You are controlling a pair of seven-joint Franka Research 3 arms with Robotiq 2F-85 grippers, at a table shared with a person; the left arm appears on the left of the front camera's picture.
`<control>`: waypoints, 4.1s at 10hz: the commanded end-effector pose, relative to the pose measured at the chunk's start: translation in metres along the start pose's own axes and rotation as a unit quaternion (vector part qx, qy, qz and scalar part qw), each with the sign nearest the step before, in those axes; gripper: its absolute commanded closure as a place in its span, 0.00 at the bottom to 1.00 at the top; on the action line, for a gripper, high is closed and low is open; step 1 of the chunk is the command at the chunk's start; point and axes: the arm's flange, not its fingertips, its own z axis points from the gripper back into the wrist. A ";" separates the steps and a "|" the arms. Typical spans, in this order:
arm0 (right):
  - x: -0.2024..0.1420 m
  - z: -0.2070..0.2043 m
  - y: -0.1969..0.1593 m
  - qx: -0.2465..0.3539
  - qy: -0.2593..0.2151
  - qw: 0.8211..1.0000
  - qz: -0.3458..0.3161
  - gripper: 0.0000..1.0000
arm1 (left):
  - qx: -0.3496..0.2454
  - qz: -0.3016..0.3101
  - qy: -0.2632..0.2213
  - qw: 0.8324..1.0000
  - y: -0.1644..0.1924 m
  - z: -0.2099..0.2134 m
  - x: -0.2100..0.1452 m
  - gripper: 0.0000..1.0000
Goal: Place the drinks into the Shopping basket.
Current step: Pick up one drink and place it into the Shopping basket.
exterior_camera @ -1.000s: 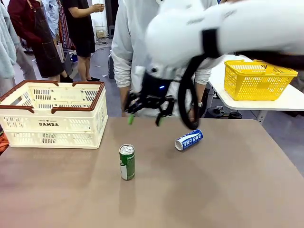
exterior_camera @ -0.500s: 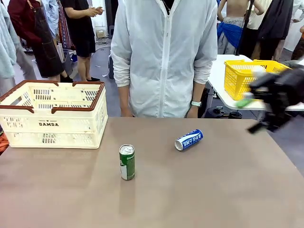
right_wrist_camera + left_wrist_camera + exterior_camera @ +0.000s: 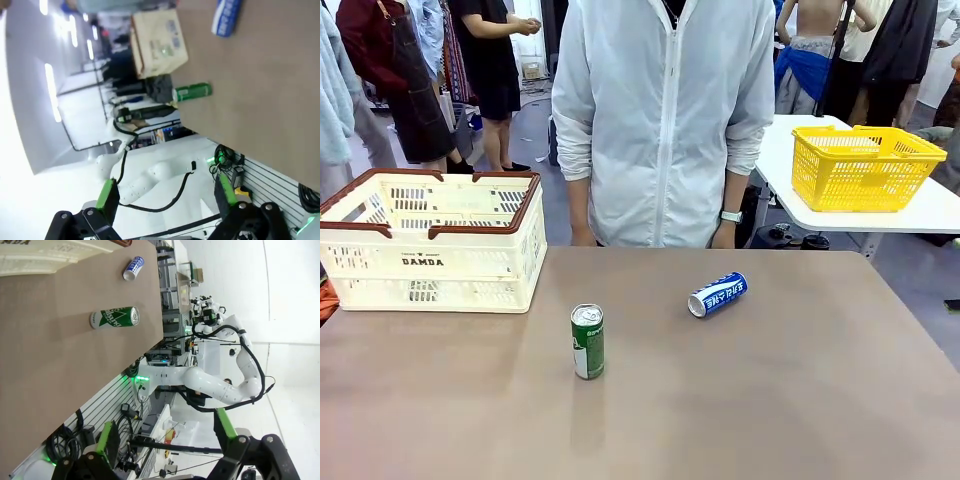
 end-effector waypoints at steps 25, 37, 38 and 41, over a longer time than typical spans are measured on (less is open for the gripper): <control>-0.007 0.003 0.015 0.006 0.029 0.999 -0.020 0.00 | 0.537 -0.043 0.008 0.843 -0.081 -0.441 0.045 0.00; -0.007 0.003 0.015 0.006 0.029 0.999 -0.020 0.00 | 0.569 -0.091 0.033 0.817 -0.057 -0.466 0.055 1.00; -0.007 0.003 0.015 0.006 0.029 0.999 -0.020 0.00 | 0.570 -0.091 0.034 0.816 -0.058 -0.466 0.056 1.00; -0.007 0.003 0.015 0.006 0.029 0.999 -0.020 0.00 | 0.559 -0.099 0.038 0.822 -0.075 -0.451 0.056 1.00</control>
